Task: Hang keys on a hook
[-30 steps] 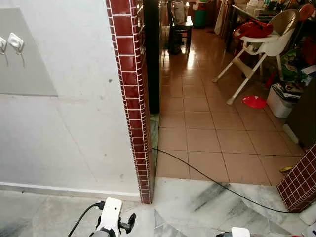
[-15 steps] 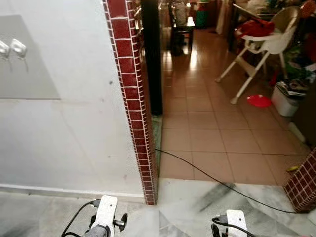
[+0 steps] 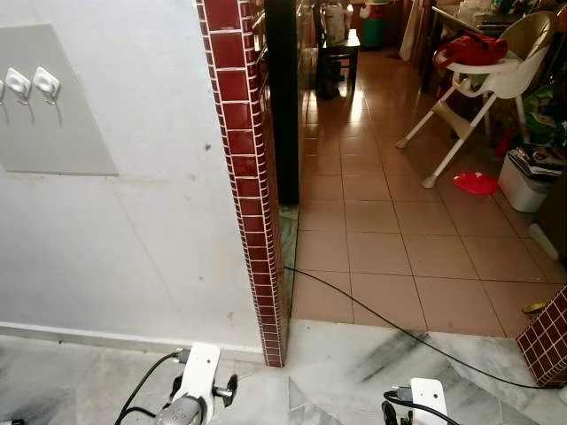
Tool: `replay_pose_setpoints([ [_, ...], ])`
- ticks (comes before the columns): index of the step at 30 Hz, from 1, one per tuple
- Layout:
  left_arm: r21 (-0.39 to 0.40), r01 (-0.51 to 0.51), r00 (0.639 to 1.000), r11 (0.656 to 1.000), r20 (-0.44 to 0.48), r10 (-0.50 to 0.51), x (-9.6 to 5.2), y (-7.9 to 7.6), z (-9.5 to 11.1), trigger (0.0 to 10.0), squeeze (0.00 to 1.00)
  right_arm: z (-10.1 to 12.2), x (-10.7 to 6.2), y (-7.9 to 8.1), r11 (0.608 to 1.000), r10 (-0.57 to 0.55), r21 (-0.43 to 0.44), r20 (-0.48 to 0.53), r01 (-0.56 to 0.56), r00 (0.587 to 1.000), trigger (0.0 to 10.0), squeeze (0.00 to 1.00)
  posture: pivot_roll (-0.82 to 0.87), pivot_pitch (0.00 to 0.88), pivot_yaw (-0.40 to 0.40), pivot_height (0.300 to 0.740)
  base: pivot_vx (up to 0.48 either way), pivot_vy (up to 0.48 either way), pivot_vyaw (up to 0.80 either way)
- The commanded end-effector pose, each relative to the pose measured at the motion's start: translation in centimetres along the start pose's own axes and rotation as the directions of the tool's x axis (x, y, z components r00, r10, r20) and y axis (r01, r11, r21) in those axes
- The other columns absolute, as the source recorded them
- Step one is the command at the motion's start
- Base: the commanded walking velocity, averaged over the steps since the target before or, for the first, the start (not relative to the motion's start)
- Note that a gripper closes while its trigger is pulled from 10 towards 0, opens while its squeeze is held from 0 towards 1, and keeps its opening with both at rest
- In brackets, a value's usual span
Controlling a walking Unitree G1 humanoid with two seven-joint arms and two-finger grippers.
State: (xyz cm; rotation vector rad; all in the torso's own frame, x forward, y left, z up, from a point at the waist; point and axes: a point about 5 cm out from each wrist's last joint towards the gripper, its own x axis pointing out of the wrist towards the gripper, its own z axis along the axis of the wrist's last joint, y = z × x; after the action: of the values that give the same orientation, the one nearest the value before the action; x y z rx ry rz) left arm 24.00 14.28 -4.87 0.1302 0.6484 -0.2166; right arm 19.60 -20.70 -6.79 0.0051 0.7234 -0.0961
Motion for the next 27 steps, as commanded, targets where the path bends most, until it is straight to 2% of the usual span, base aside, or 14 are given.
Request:
replay_pose_setpoints([
  [1,0.003,0.013,0.998,1.0,0.056,-0.013,0.1,0.3,1.0,10.0,0.0,1.1,0.2,0.1,0.999,0.011,0.029,0.065,-0.013,0.998,10.0,0.0,-0.07,0.0,0.052,0.74,0.0,0.0,0.0],
  [2,-0.019,0.011,0.997,1.0,0.08,-0.009,0.2,0.4,1.4,10.0,0.0,1.7,0.3,0.1,0.999,0.013,0.042,0.098,-0.017,0.995,10.0,0.0,-0.07,0.0,0.052,0.74,0.0,0.0,0.0],
  [3,-0.074,0.007,0.993,0.997,0.121,0.002,0.3,0.6,2.2,10.0,0.0,2.8,0.5,0.0,0.998,0.012,0.061,0.154,-0.022,0.988,10.0,0.0,-0.07,0.0,0.045,0.74,0.0,0.0,0.0],
  [5,-0.104,0.003,0.99,0.995,0.142,0.012,0.4,0.8,2.6,10.0,0.0,3.4,0.6,0.0,0.997,0.012,0.072,0.181,-0.025,0.983,10.0,0.0,-0.07,0.0,0.041,0.74,0.0,0.0,0.0],
  [8,-0.11,-0.009,0.986,0.994,0.162,0.026,0.4,0.8,3.1,10.0,0.0,4.0,0.6,0.0,0.998,0.013,0.063,0.218,-0.028,0.976,10.0,0.0,-0.07,0.0,0.034,0.74,0.0,0.0,0.0],
  [13,-0.128,0.005,0.961,0.992,0.274,0.031,0.9,0.3,5.8,10.0,0.0,6.1,0.8,0.4,0.997,0.02,0.069,0.31,-0.044,0.95,10.0,0.0,-0.06,0.0,0.021,0.74,0.0,0.0,0.0],
  [14,-0.152,0.02,0.952,0.988,0.306,0.028,0.9,0.2,6.6,10.0,0.0,6.6,0.8,0.7,0.995,0.038,0.074,0.345,-0.068,0.938,10.0,0.0,-0.07,0.0,0.024,0.74,0.0,0.0,0.0],
  [16,-0.16,0.027,0.949,0.987,0.315,0.025,0.9,0.1,6.8,10.0,0.0,6.8,0.8,0.8,0.994,0.047,0.076,0.357,-0.079,0.933,10.0,0.0,-0.07,0.0,0.026,0.74,0.0,0.0,0.0],
  [17,-0.147,0.055,0.916,0.988,0.4,0.009,0.8,-0.2,8.2,10.0,0.0,8.2,0.7,1.3,0.994,0.064,0.056,0.425,-0.097,0.903,10.0,0.0,-0.07,0.0,0.031,0.74,0.0,0.0,0.0],
  [18,-0.147,0.055,0.916,0.988,0.4,0.009,0.8,-0.2,8.2,10.0,0.0,8.2,0.7,1.3,0.994,0.064,0.056,0.425,-0.097,0.903,10.0,0.0,-0.07,0.0,0.031,0.74,0.0,0.0,0.0],
  [19,-0.169,0.082,0.896,0.982,0.444,0.002,0.6,-0.3,8.9,10.0,0.0,9.0,0.5,1.4,0.993,0.072,0.053,0.471,-0.11,0.879,10.0,0.0,-0.07,0.0,0.033,0.74,0.0,0.0,0.0],
  [23,-0.2,0.106,0.858,0.974,0.514,0.012,0.2,-0.1,10.0,10.0,0.0,10.7,-0.1,1.6,0.993,0.083,0.019,0.561,-0.114,0.823,10.0,0.0,-0.07,0.0,0.031,0.74,0.0,0.0,0.0],
  [25,-0.196,0.104,0.853,0.975,0.522,0.014,0.2,-0.1,10.1,10.0,0.0,10.9,-0.2,1.5,0.994,0.08,0.014,0.568,-0.108,0.819,10.0,0.0,-0.07,0.0,0.031,0.74,0.0,0.0,0.0],
  [27,-0.176,0.113,0.82,0.978,0.572,0.008,-0.1,0.1,11.4,10.0,0.0,12.0,-0.4,1.9,0.992,0.097,0.01,0.605,-0.129,0.79,10.0,0.0,-0.06,0.0,0.028,0.74,0.0,0.0,0.0],
])
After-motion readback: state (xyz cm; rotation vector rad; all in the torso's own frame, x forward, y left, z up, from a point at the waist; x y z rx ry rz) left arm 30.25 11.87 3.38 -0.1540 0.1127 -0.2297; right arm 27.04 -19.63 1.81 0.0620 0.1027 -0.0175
